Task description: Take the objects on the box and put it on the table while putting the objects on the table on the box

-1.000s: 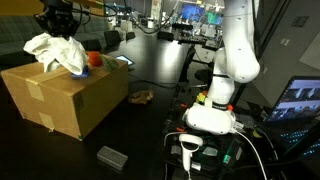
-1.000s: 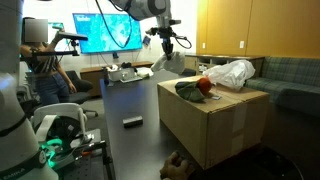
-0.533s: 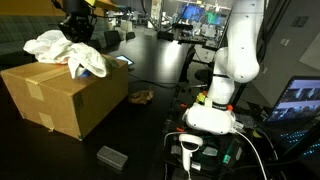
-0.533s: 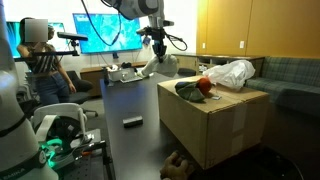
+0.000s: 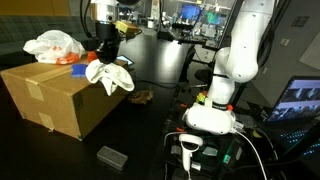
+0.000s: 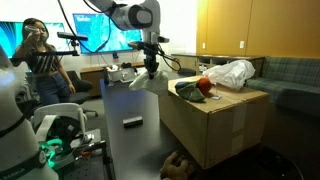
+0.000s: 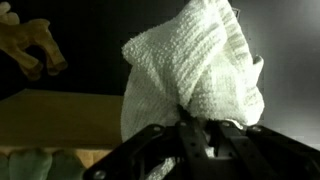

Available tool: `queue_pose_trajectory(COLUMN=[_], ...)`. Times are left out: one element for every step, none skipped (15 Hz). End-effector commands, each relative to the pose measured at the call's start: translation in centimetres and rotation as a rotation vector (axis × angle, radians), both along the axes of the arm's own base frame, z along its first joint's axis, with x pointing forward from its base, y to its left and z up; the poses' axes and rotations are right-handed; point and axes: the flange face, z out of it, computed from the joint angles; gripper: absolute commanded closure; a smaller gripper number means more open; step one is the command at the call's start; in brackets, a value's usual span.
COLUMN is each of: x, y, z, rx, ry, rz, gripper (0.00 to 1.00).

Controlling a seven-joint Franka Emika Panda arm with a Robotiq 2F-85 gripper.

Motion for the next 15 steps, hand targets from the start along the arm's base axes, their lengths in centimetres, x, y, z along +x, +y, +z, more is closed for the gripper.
queue_pose_trajectory(x=[-3.4, -3.9, -4.2, -4.3, -4.2, -4.0, -3.7, -3.4, -2.9, -2.5, -1.9, -1.7, -1.4, -1.3, -1.3], y=[-2.7, -3.2, -3.7, -4.1, -4.5, -4.9, -5.2, -5.6, -5.9, -6.1, -6.3, -6.5, -6.6, -6.6, -6.7], z=[-2.9, -4.0, -5.2, -6.3, -7.6, -8.7, -9.8, -10.7, -11.8, -12.7, -13.8, -14.7, -15.8, -16.7, -17.4], rx=[0.052, 0.061, 0.072, 0.078, 0.078, 0.081, 0.078, 0.081, 0.079, 0.079, 0.080, 0.079, 0.081, 0.085, 0.087], ry=[-0.002, 0.007, 0.016, 0.030, 0.038, 0.048, 0.051, 0.056, 0.061, 0.067, 0.082, 0.096, 0.113, 0.129, 0.141], rz=[-0.018, -0.024, -0.036, -0.052, -0.078, -0.107, -0.135, -0.157, -0.197, -0.206, -0.227, -0.235, -0.245, -0.255, -0.264], gripper=[0.95, 0.95, 0.95, 0.95, 0.95, 0.95, 0.95, 0.95, 0.95, 0.95, 0.95, 0.95, 0.95, 0.95, 0.95])
